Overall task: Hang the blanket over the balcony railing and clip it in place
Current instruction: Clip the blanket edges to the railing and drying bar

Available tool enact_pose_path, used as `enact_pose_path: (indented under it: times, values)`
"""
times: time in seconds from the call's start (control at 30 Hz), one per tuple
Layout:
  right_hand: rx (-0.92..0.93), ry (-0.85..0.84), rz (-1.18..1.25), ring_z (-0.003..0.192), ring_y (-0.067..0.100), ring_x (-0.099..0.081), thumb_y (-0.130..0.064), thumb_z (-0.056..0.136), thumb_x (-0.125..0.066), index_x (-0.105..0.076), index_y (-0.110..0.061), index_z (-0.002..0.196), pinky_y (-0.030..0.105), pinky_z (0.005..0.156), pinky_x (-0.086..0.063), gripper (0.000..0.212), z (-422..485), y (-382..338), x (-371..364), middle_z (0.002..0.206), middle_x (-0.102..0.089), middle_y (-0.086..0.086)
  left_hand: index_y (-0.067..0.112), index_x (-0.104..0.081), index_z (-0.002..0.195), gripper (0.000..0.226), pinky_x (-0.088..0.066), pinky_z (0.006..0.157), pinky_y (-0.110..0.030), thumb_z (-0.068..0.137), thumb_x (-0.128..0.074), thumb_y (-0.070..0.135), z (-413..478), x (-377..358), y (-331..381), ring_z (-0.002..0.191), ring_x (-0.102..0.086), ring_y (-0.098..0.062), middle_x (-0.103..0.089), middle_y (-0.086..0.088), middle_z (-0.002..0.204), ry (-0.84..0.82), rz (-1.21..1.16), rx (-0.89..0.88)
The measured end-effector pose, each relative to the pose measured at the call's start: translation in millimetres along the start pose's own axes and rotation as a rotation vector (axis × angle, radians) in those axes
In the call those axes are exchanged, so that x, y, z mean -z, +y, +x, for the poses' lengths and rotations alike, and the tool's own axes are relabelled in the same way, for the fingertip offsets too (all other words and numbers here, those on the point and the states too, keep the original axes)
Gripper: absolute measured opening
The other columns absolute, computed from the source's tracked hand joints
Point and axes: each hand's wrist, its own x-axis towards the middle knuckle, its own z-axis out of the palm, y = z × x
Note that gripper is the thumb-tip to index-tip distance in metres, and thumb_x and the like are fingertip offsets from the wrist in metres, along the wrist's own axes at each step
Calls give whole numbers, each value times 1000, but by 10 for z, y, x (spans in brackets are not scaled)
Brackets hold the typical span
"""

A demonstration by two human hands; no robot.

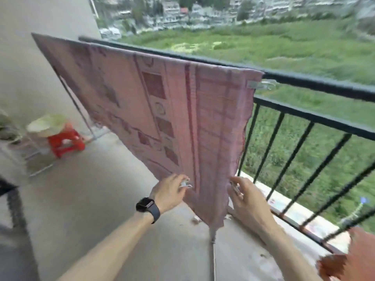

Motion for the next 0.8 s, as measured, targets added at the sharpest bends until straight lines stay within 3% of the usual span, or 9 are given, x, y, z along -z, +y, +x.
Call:
enact_pose_path:
  times: [0.1, 0.2, 0.27, 0.33, 0.47, 0.57, 0.8]
  values:
    - [212, -32, -58, 111, 30, -59, -26, 99, -58, -63, -20, 126, 36, 93, -45, 29, 315, -506, -283, 123, -65, 4, 29, -58, 123, 45, -52, 88, -41, 83, -43, 44, -273, 401, -442, 106, -63, -28, -66, -1, 113, 173, 24, 147]
    - [461, -70, -87, 106, 31, -59, -28, 99, -50, -64, -26, 123, 31, 89, -39, 28, 582, -1108, -565, 121, -63, 1, 24, -64, 118, 61, -52, 83, -41, 76, -30, 53, -533, 819, -787, 100, -64, -32, -69, -6, 107, 327, 60, 261]
    - [625, -73, -80, 101, 30, -60, -34, 97, -42, -67, -30, 116, 36, 87, -47, 32, 746, -1523, -743, 117, -63, -3, 25, -66, 115, 50, -52, 78, -39, 81, -37, 49, -653, 1167, -996, 94, -66, -31, -71, -4, 102, 410, 164, 329]
    - [733, -34, -55, 93, 29, -57, -32, 99, -46, -68, -31, 114, 41, 80, -51, 27, 912, -1920, -933, 117, -62, -7, 25, -67, 110, 31, -49, 76, -37, 84, -55, 37, -715, 1516, -1263, 88, -67, -28, -71, 1, 95, 464, 291, 367]
    - [861, 29, -42, 95, 27, -58, -29, 99, -52, -66, -34, 117, 42, 78, -53, 23, 1280, -2671, -1320, 122, -61, -9, 27, -68, 104, 24, -48, 73, -35, 80, -71, 29, -664, 2172, -1794, 83, -67, -24, -70, 5, 90, 533, 431, 428]
    - [919, 41, -61, 94, 26, -61, -34, 99, -46, -64, -37, 121, 40, 77, -54, 28, 1623, -3190, -1595, 123, -61, -10, 26, -66, 115, 31, -51, 77, -37, 85, -65, 31, -505, 2645, -2197, 92, -67, -25, -71, 3, 100, 582, 430, 436]
    - [917, 98, -85, 92, 25, -64, -27, 97, -60, -61, -41, 129, 39, 71, -58, 35, 2482, -4173, -2190, 123, -64, -8, 28, -59, 127, 37, -47, 87, -36, 90, -57, 34, -64, 3489, -3152, 104, -65, -25, -70, 2, 115, 639, 437, 411]
